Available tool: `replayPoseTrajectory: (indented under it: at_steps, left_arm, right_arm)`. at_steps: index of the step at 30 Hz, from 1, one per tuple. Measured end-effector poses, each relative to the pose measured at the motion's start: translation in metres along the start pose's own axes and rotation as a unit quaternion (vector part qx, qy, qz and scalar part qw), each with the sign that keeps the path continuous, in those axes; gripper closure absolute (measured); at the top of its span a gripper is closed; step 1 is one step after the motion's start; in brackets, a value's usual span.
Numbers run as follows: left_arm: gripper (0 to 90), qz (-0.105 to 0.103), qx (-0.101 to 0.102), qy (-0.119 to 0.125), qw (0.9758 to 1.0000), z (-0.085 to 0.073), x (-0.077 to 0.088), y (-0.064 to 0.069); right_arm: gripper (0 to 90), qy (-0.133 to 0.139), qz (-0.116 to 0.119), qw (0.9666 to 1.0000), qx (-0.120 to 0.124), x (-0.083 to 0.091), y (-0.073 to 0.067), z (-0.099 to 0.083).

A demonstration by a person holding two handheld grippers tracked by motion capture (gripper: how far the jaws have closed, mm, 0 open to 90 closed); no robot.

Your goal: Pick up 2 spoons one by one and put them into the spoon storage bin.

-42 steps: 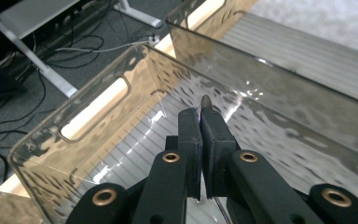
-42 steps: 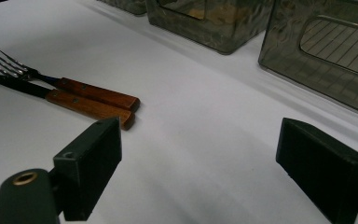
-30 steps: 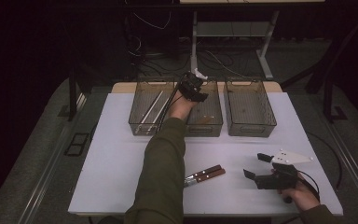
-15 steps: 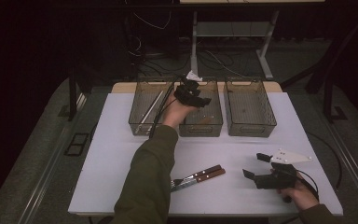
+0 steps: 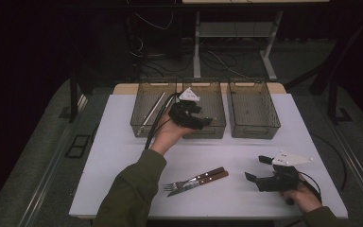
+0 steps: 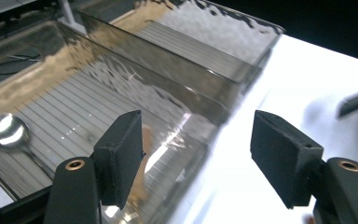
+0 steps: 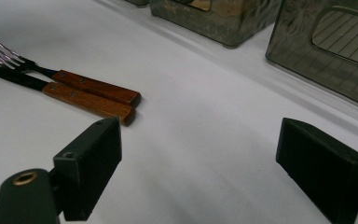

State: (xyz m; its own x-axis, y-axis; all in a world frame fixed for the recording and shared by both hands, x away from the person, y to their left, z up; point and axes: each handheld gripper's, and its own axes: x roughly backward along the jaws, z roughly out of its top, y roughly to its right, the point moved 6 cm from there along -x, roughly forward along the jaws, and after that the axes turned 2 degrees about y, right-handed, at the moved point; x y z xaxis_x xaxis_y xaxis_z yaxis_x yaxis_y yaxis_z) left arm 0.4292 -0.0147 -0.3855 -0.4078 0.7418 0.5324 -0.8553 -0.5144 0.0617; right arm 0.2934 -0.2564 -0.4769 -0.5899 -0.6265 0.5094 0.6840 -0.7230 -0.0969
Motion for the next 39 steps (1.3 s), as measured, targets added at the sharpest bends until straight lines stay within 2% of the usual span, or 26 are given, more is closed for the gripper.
replayPoseTrajectory:
  at_steps: [4,7,10,14,19,25,30,34,39]
  left_arm:
    - [35.3,-0.015,-0.003,0.001,0.9999,-0.016,0.011,0.011]
    - [38.9,-0.022,0.003,0.005,0.9997,-0.029,0.017,0.018]
    - [43.8,-0.024,0.004,0.003,0.9997,-0.042,0.022,0.024]
    - [51.9,-0.025,0.009,0.015,0.9995,-0.054,0.030,0.028]
    - [62.3,-0.029,0.015,0.016,0.9993,-0.066,0.039,0.034]
    - [77.5,-0.036,-0.001,0.006,0.9993,-0.083,0.050,0.048]
    - [87.7,-0.045,0.003,0.009,0.9989,-0.092,0.059,0.055]
    - [89.1,-0.058,0.004,0.001,0.9983,-0.099,0.063,0.062]
    - [89.1,-0.071,-0.006,-0.019,0.9973,-0.112,0.063,0.074]
  right_arm:
    - [14.4,0.000,-0.001,1.0000,-0.002,-0.001,0.001,-0.001]
    - [14.4,-0.001,-0.002,1.0000,-0.001,-0.001,0.001,-0.001]
    - [14.4,-0.002,-0.004,1.0000,-0.001,-0.002,0.001,-0.001]
    - [14.4,-0.001,-0.008,1.0000,0.000,-0.002,0.002,-0.001]
    - [14.4,-0.004,-0.010,0.9999,-0.006,-0.002,0.003,-0.002]
    - [14.4,-0.004,-0.010,0.9999,-0.007,-0.002,0.002,-0.002]
    - [14.4,-0.002,-0.008,0.9999,-0.006,-0.001,0.001,-0.002]
    - [14.4,-0.002,-0.007,1.0000,-0.006,0.000,0.001,-0.001]
    - [14.3,-0.003,-0.008,1.0000,-0.005,-0.001,0.001,-0.001]
